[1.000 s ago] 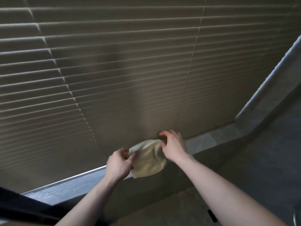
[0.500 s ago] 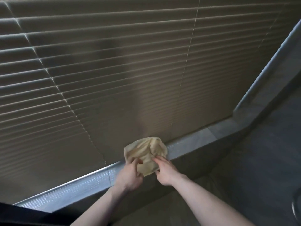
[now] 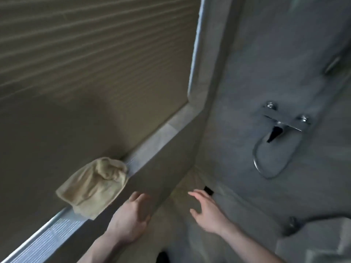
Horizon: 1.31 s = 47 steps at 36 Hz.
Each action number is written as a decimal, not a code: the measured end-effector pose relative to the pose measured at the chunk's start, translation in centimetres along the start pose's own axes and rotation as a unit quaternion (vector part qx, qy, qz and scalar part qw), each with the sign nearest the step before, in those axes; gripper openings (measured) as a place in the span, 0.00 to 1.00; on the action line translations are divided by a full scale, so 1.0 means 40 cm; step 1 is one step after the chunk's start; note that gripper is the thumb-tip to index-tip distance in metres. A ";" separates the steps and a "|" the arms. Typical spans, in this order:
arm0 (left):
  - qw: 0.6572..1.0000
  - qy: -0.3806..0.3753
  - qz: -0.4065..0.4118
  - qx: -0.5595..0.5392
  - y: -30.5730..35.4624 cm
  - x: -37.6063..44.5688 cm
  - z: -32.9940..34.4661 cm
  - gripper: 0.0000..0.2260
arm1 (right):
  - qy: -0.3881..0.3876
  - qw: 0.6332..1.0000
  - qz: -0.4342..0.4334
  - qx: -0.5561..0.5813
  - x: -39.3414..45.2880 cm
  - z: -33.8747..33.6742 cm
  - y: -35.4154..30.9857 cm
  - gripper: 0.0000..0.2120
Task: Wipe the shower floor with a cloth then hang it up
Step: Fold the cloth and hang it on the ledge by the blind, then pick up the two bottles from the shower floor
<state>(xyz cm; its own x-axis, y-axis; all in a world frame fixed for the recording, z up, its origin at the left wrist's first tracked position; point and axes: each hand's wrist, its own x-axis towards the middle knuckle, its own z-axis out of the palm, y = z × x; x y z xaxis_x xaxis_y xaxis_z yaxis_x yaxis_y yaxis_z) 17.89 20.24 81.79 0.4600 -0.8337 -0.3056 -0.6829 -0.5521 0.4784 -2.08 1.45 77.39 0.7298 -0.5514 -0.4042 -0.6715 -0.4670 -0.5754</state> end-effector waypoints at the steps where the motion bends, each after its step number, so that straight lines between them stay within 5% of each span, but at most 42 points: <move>1: 1.000 -0.019 0.016 0.017 0.031 0.022 0.017 0.23 | 0.001 1.000 0.022 0.002 -0.022 -0.008 0.047 0.27; 10: 0.985 -0.129 0.088 0.070 0.324 0.176 0.259 0.23 | -0.026 0.980 0.194 0.044 -0.255 -0.048 0.443 0.31; 20: 0.955 -0.274 0.036 0.105 0.558 0.289 0.638 0.22 | -0.066 0.958 0.272 0.060 -0.367 -0.072 0.811 0.31; 27: 0.932 -0.330 0.027 0.149 0.590 0.379 0.861 0.25 | -0.087 0.935 0.328 0.106 -0.309 0.014 1.027 0.31; 37: 0.921 -0.320 0.040 0.221 0.530 0.628 1.256 0.18 | -0.011 0.868 0.441 0.227 -0.128 0.262 1.334 0.29; 47: 0.916 -0.320 0.080 0.227 0.417 0.822 1.694 0.21 | 0.014 0.834 0.494 0.246 0.060 0.559 1.665 0.34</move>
<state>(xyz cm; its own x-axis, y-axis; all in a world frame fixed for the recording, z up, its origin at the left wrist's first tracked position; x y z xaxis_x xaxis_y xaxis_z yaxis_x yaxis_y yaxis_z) -16.84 -17.14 23.92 0.0056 -0.6596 -0.7516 -0.9449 -0.2496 0.2120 -42.19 -15.50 22.20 -0.1565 -0.5183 -0.8408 -0.8042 0.5610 -0.1962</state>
